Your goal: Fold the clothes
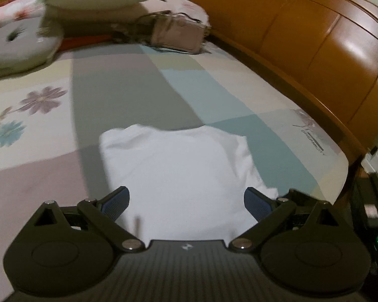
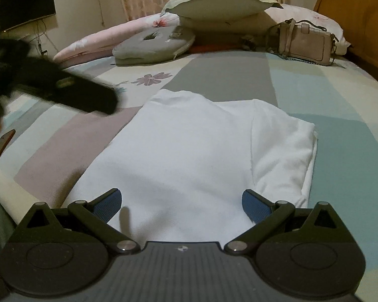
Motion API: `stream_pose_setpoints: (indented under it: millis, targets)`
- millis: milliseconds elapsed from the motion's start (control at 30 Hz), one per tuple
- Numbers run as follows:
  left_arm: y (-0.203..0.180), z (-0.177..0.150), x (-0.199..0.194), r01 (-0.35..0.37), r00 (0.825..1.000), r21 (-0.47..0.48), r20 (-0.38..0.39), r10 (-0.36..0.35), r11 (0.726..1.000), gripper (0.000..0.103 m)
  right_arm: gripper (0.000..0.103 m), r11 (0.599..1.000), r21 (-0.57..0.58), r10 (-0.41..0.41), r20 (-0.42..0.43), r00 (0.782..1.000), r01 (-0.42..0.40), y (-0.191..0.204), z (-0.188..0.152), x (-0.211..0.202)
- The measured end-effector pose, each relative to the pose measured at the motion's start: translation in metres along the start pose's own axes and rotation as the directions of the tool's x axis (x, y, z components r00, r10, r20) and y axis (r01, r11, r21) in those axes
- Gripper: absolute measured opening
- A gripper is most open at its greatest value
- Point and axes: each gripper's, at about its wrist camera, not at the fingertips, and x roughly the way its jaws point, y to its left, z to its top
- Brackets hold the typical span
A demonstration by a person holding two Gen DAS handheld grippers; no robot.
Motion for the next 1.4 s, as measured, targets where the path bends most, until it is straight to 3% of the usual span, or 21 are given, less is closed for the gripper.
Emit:
stream_pose_setpoints:
  millis: [100, 267, 500, 700, 867, 1067, 1400]
  targets:
    - [0.002, 0.007, 0.026, 0.034, 0.999, -0.002, -0.02, -0.034, 0.999, 0.097, 0.103, 1.0, 0.01, 0.0, -0.009, 1.0, 0.0, 0.0, 0.001, 0.0]
    - [0.019, 0.006, 0.067, 0.017, 0.996, -0.068, -0.085, -0.023, 0.998, 0.099, 0.103, 0.999, 0.038, 0.014, -0.014, 1.0, -0.013, -0.006, 0.001, -0.002]
    - [0.019, 0.005, 0.038, 0.007, 0.999, -0.069, -0.037, -0.01, 0.998, 0.1, 0.103, 0.998, 0.069, 0.018, -0.032, 0.999, -0.015, -0.009, 0.007, -0.004]
    - [0.031, -0.008, 0.01, -0.014, 1.0, -0.138, 0.014, 0.016, 0.99, 0.1, 0.103, 0.997, 0.081, 0.019, -0.013, 1.0, -0.018, -0.017, 0.014, -0.026]
    - [0.04, -0.02, 0.004, -0.019, 1.0, -0.187, 0.005, 0.02, 0.982, 0.1, 0.103, 0.991, 0.137, -0.001, 0.015, 1.0, -0.001, -0.039, 0.018, -0.045]
    - [0.038, -0.031, 0.007, -0.022, 0.999, -0.205, -0.028, 0.017, 0.979, 0.1, 0.103, 0.953, 0.301, 0.028, 0.019, 0.999, -0.033, -0.078, 0.015, -0.048]
    - [0.038, -0.039, 0.016, -0.012, 0.998, -0.218, -0.059, -0.001, 0.976, 0.1, 0.103, 0.852, 0.519, 0.093, -0.032, 0.995, -0.063, -0.124, 0.008, -0.027]
